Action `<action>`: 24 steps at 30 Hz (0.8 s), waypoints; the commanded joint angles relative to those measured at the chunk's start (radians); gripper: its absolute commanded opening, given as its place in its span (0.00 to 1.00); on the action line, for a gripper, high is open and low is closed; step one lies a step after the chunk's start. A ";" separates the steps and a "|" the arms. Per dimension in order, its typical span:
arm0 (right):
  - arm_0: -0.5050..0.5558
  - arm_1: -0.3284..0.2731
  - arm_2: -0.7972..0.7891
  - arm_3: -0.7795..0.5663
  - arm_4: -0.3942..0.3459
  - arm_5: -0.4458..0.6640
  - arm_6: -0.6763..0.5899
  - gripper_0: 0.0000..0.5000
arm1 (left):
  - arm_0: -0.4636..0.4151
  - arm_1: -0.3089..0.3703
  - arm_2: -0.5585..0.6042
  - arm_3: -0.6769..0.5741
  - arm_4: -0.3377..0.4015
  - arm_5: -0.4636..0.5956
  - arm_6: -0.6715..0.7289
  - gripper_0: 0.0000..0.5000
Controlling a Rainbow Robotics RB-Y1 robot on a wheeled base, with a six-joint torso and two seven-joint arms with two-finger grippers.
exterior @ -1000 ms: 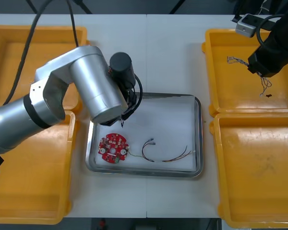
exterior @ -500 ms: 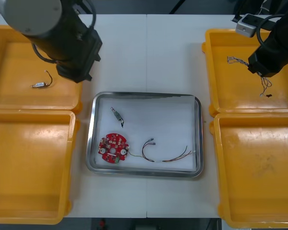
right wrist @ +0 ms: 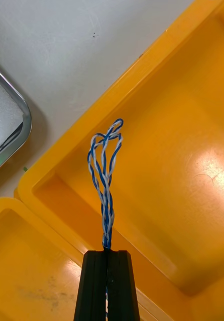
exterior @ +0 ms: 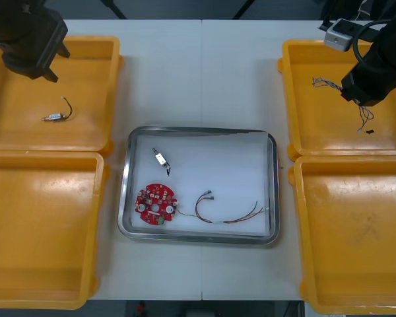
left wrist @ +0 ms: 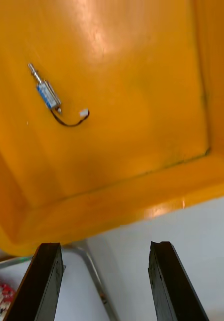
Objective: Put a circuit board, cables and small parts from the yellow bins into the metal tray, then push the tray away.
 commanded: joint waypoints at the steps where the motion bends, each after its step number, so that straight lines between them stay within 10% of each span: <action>1: -0.029 -0.036 -0.028 -0.029 0.001 0.003 0.034 0.00 | -0.048 0.054 0.032 0.115 -0.029 -0.074 -0.003 1.00; 24: -0.009 0.037 0.155 -0.161 -0.025 0.003 0.050 0.00 | -0.005 0.031 -0.040 0.454 0.008 -0.269 -0.181 1.00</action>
